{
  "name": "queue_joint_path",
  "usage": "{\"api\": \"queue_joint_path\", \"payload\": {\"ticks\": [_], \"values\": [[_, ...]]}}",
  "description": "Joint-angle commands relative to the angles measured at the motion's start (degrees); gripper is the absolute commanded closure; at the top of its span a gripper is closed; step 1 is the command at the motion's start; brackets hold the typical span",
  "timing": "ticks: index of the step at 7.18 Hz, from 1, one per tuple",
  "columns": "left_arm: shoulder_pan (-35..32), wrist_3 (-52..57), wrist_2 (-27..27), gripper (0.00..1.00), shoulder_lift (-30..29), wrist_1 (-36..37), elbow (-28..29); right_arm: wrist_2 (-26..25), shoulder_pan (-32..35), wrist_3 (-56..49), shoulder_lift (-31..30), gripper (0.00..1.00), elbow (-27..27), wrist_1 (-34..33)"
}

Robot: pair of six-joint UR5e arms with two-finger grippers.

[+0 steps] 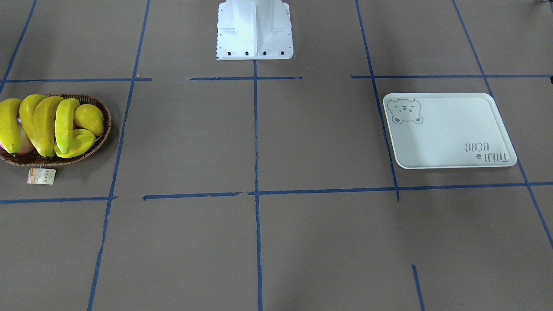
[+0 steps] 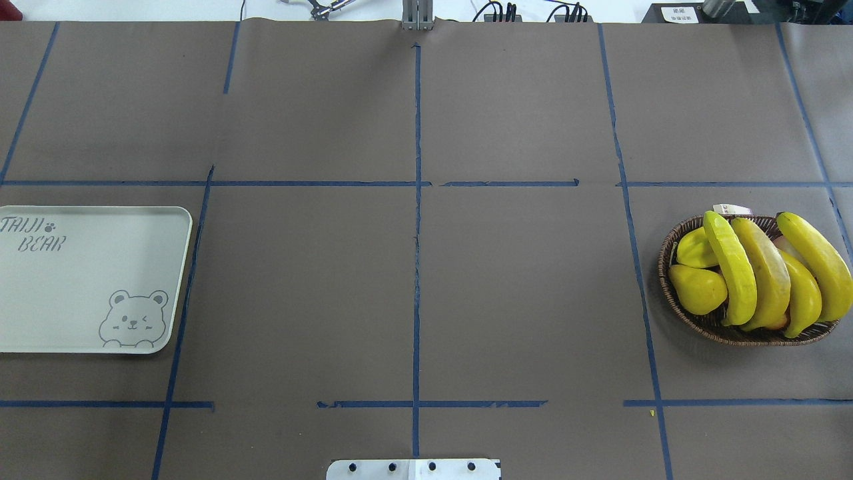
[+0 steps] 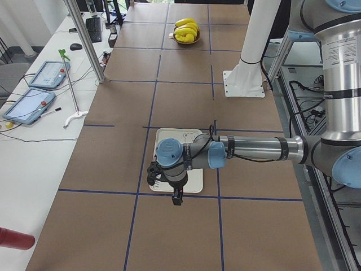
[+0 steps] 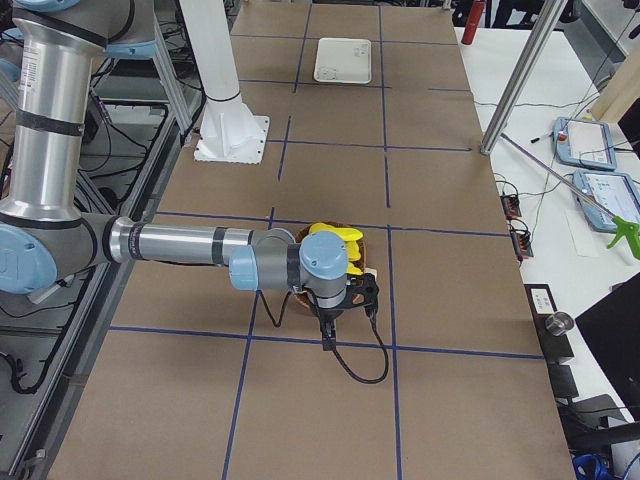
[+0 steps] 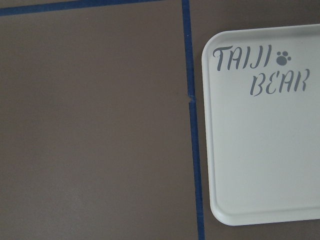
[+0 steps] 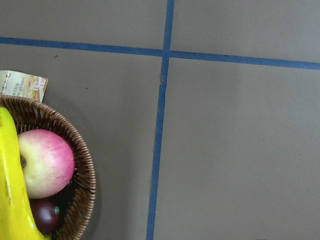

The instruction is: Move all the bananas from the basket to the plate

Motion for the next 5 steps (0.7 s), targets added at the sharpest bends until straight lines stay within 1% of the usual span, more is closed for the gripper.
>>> {"api": "queue_joint_path", "payload": {"ticks": [1,2,4,5], "values": [[0.17,0.09,0.0,0.0,-0.09,0.09,0.01,0.64,0.0,0.07,0.08,0.0,0.0,0.0],[0.18,0.0,0.0,0.0,-0.09,0.0,0.09,2.47,-0.09,-0.1,0.26,0.0,0.7,0.87],[0.26,0.0,0.0,0.0,0.0,0.0,0.18,6.16,-1.22,0.25,0.0,0.0,0.88,10.32],[0.35,-0.09,0.0,0.0,0.0,-0.09,0.27,6.09,-4.97,0.16,0.17,0.0,0.97,14.37]]}}
